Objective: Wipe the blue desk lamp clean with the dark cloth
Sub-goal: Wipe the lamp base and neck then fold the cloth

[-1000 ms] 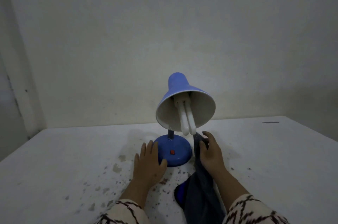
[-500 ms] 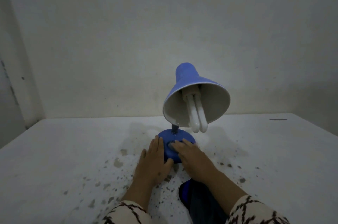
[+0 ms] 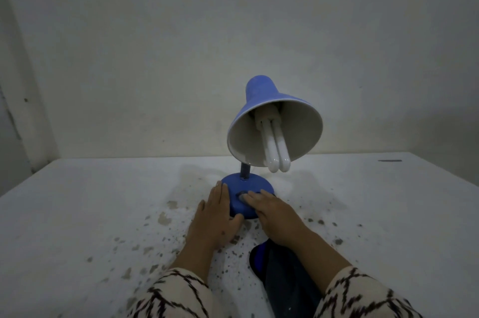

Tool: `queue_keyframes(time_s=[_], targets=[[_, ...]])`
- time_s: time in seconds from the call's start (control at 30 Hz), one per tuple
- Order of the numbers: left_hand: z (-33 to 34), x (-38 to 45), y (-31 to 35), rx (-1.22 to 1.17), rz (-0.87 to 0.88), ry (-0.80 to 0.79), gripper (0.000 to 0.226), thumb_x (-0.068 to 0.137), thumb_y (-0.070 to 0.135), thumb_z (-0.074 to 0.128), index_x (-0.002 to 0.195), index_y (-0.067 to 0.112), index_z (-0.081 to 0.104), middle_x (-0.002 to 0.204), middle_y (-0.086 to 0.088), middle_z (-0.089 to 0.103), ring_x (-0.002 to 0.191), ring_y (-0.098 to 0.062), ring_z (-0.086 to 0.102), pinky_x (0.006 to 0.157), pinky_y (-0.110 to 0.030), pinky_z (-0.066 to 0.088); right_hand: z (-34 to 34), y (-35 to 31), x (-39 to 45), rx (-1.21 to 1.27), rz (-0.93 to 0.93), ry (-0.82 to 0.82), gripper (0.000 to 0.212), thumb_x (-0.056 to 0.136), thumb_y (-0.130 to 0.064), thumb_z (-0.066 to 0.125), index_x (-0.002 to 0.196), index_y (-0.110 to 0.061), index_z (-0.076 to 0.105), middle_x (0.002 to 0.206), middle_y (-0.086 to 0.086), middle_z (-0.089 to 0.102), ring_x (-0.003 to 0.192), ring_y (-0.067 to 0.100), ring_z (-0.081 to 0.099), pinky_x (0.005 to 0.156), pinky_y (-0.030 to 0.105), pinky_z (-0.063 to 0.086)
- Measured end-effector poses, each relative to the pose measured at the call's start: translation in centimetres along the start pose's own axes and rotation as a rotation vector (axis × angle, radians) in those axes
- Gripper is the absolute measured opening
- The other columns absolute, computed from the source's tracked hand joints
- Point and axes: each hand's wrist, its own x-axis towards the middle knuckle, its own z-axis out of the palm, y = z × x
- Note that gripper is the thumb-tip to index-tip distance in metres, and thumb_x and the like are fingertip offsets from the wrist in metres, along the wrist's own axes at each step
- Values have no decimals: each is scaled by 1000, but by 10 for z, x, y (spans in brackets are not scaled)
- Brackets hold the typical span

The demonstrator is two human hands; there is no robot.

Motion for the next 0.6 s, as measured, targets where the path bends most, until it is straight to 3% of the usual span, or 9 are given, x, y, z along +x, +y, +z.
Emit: queue_keyframes(time_s=[0.27,0.37,0.47,0.53,0.6], targets=[[-4,0,2,-18,-17,-4,76,94,36,40,149,15,-8,159,0,-10,148,-15,-1,121,-36,5,0,6,2,-6,-101,-28,60,93,2,33,146,-23,20,156,-2,17,144,19,15,116,26,7],[-8,-3,4,-36,-29,-6,74,94,35,40,150,16,-6,160,0,-9,148,-17,4,121,-35,6,-4,17,-3,81,-106,5,56,92,3,36,142,-22,31,153,0,27,142,17,23,113,17,10],[-10,-5,6,-33,-33,-9,74,94,35,40,150,17,-5,160,1,-8,147,-19,7,120,-35,9,-10,32,-11,202,-14,118,47,87,4,43,127,-17,54,141,2,48,130,16,43,96,-7,13],[-11,-5,7,-31,-28,-13,75,94,35,40,150,17,-5,160,2,-9,147,-19,7,120,-36,9,-14,44,-16,280,116,191,41,84,5,47,117,-11,64,129,7,59,115,18,56,83,-11,25],[-10,-5,7,-32,-29,-18,75,94,36,41,150,16,-5,160,2,-9,147,-19,7,121,-37,10,-16,51,-19,308,183,238,34,80,5,51,107,-6,69,115,11,67,100,20,62,71,-6,34]])
